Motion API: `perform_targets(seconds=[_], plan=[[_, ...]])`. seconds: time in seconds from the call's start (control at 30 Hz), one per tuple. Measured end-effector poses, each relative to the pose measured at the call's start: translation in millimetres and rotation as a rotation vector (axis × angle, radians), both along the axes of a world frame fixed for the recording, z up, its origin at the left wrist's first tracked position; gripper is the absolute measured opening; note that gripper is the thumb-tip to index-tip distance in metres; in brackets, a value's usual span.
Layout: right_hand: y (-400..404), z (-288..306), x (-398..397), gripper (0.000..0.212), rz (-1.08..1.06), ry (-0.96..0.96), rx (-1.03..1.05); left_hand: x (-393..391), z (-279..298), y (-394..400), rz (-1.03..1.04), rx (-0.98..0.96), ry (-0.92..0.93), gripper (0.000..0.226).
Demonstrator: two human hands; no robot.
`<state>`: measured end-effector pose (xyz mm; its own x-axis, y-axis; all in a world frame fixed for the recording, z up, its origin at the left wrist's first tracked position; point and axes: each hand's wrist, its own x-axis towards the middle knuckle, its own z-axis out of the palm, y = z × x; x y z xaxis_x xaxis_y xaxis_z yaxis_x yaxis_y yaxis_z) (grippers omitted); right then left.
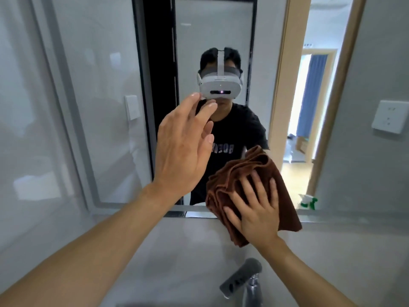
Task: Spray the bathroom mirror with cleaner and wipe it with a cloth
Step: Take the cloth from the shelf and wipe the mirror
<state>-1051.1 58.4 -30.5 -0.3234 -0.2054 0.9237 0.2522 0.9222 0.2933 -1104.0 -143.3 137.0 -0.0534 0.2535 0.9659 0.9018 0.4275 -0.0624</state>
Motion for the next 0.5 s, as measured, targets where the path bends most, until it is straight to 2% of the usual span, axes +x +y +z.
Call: perform_targets(seconds=[0.13, 0.33, 0.5], plan=[[-33, 4, -20, 0.043, 0.053, -0.039, 0.026, -3, 0, -29, -0.016, 0.109, -0.05, 0.039], [-123, 15, -73, 0.043, 0.155, -0.229, 0.248, -8, 20, -77, 0.065, 0.189, -0.068, 0.035], [-181, 39, -100, 0.055, 0.184, -0.373, 0.363, -14, 37, -118, 0.166, 0.195, -0.073, 0.032]])
